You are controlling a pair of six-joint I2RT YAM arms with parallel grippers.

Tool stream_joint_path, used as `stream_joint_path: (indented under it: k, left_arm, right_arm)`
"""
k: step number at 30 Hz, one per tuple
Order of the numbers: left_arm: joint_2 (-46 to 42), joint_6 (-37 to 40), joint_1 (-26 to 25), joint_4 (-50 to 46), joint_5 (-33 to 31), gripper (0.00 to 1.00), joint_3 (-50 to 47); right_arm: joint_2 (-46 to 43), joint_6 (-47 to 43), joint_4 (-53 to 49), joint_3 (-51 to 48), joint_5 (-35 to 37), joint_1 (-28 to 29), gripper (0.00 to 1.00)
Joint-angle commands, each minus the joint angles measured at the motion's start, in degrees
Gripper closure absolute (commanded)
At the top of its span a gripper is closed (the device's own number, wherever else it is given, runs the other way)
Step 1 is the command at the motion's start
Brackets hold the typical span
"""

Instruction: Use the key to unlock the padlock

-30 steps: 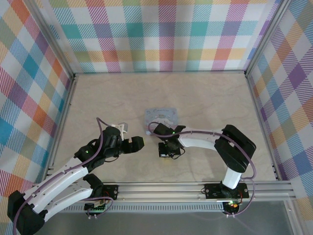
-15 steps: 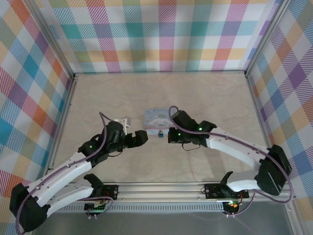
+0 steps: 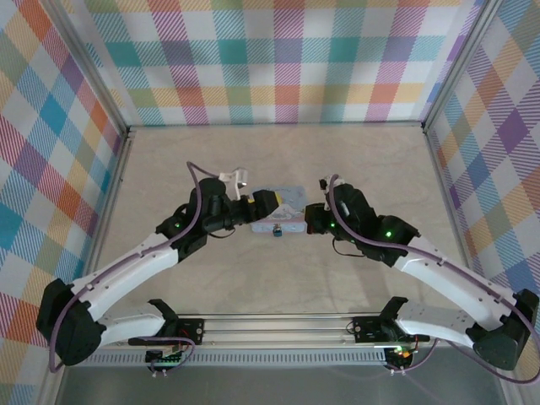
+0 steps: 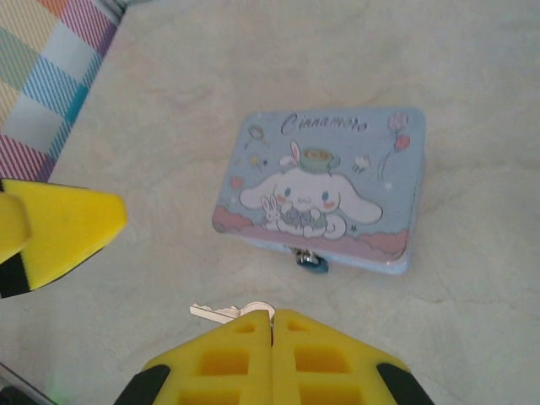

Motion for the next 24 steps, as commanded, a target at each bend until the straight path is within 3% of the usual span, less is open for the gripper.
stream_joint_path:
  k: [1,6,15,24]
  left_arm:
    - [2.4,-2.2,0.3,5.9,3.9,0.3,4.3]
    - [5.6,-3.7,-0.3,8.2,5.7,0.35,7.2]
    - [8.3,-4.5,-2.8,10.7,6.5,0.34,9.8]
    - [9.4,-4.6,-4.2,11.3,6.7,0.53,10.6]
  right_arm:
    - [-2.1,-3.4,5.3,0.5,2.3,-0.1,0.99]
    - [-3.7,-4.2,9.1,-0.3,3.0,-0.1,0.99]
    - [-3.4,-4.1,11.9,-0.2,3.8,-0.2,0.99]
    - [-3.4,-3.7,12.7,-0.5,3.8,-0.1,0.99]
